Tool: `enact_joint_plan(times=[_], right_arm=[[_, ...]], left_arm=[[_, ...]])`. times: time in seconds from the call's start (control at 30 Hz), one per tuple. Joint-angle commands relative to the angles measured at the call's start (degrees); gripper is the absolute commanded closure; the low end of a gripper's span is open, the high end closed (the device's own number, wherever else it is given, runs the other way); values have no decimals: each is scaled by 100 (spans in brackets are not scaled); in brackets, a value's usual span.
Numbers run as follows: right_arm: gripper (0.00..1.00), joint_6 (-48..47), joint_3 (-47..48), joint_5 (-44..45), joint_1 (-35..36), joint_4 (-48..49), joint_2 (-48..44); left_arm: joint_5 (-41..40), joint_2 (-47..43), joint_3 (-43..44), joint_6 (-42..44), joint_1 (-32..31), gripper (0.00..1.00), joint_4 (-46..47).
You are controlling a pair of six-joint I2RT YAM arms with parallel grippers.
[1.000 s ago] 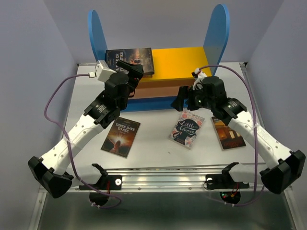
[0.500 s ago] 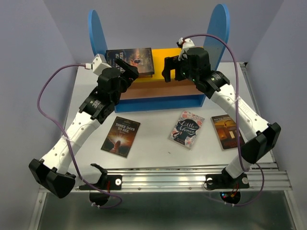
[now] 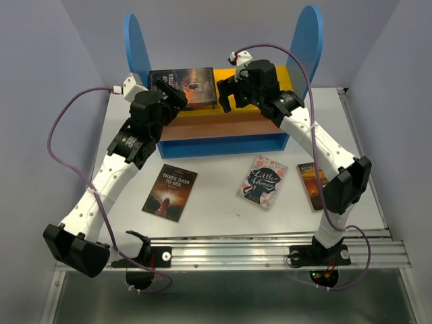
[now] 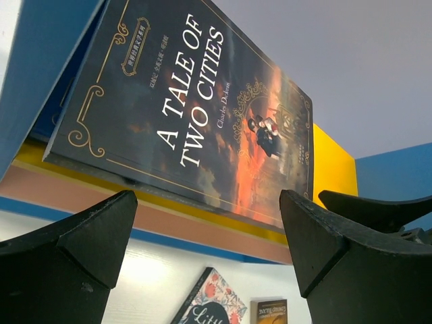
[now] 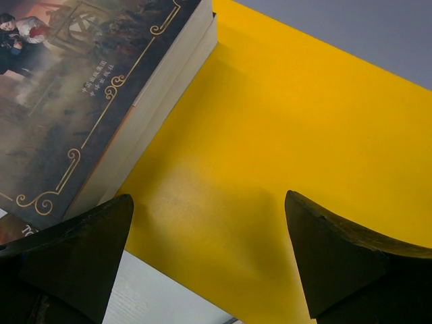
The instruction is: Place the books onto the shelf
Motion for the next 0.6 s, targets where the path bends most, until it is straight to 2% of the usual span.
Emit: enact_joint_plan(times=[0.0,0.43,0.57], right_arm=[[0,-316,429,-182,192,263,32],[0,-510,833,292,562,272,392],[0,-396,921,721,562,272,445]], left_arm=[[149,42,120,169,86,1,303],[184,-37,59,134,245,1,365],[219,-11,85,178,289,1,383]])
